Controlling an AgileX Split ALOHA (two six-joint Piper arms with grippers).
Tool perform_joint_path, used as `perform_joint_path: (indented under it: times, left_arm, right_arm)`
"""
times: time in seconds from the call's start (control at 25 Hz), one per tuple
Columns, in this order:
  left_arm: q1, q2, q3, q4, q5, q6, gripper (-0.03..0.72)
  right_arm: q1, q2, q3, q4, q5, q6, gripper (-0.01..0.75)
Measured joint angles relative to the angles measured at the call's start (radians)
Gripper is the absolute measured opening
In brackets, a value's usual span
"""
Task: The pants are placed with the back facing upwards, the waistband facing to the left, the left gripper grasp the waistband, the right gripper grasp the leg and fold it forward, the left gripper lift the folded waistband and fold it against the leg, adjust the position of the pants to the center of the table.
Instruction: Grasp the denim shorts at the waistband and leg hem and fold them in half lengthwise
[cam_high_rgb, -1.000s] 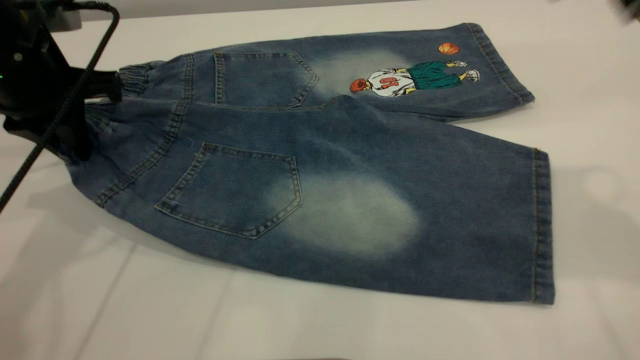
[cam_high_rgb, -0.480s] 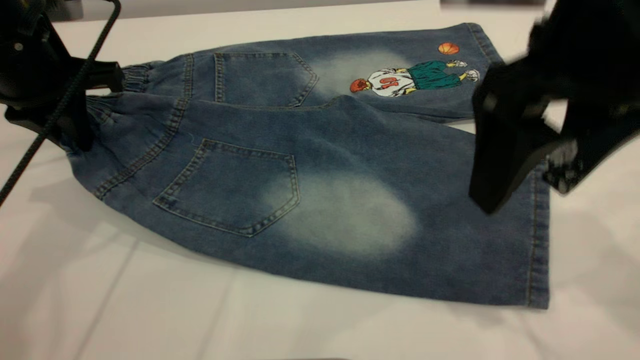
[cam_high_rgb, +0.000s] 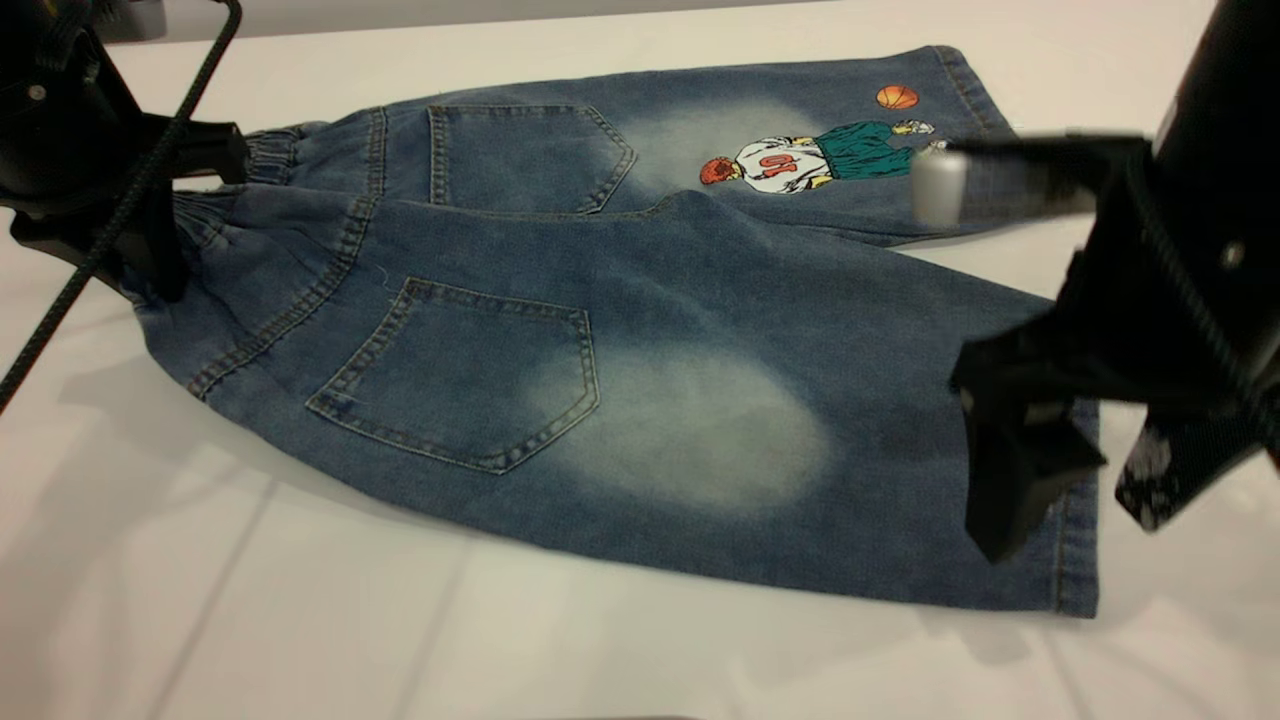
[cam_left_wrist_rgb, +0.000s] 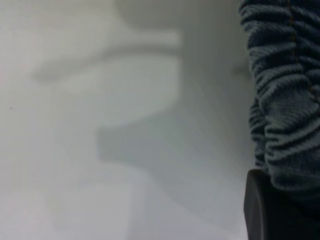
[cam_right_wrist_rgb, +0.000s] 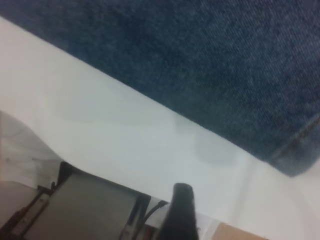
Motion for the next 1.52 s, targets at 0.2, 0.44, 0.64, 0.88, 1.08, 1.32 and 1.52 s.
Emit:
perform_joint_path:
  times: [0.2,0.44,0.64,0.88,1.08,1.32,1.52]
  left_arm:
    - [0.0,0.0,0.0,-0.011,0.0,0.0,0.086]
    - [0.0,0.0,0.0,-0.015,0.0,0.0,0.086]
    - [0.0,0.0,0.0,-0.016,0.0,0.002,0.086]
    - [0.0,0.0,0.0,-0.018,-0.002,0.002,0.086]
    - [0.0,0.0,0.0,-0.018,-0.003,0.002,0.086]
    - [0.0,0.0,0.0,-0.018,-0.003,0.002,0.086]
    - [0.0,0.0,0.0,-0.035,-0.003,0.002,0.086]
  right_arm:
    - [0.0,0.071,0.0,0.004,-0.049,-0.017,0.578]
    - [0.0,0.123,0.0,0.004,-0.09,-0.05,0.578]
    - [0.0,0.157,-0.001,0.005,-0.121,-0.058,0.576]
    - [0.0,0.171,-0.004,0.003,-0.118,-0.06,0.524]
    - [0.0,0.176,-0.005,0.002,-0.117,-0.06,0.328]
    - [0.0,0.185,-0.005,0.009,-0.117,-0.083,0.041]
    - [0.0,0.181,-0.029,0.008,-0.087,-0.106,0.024]
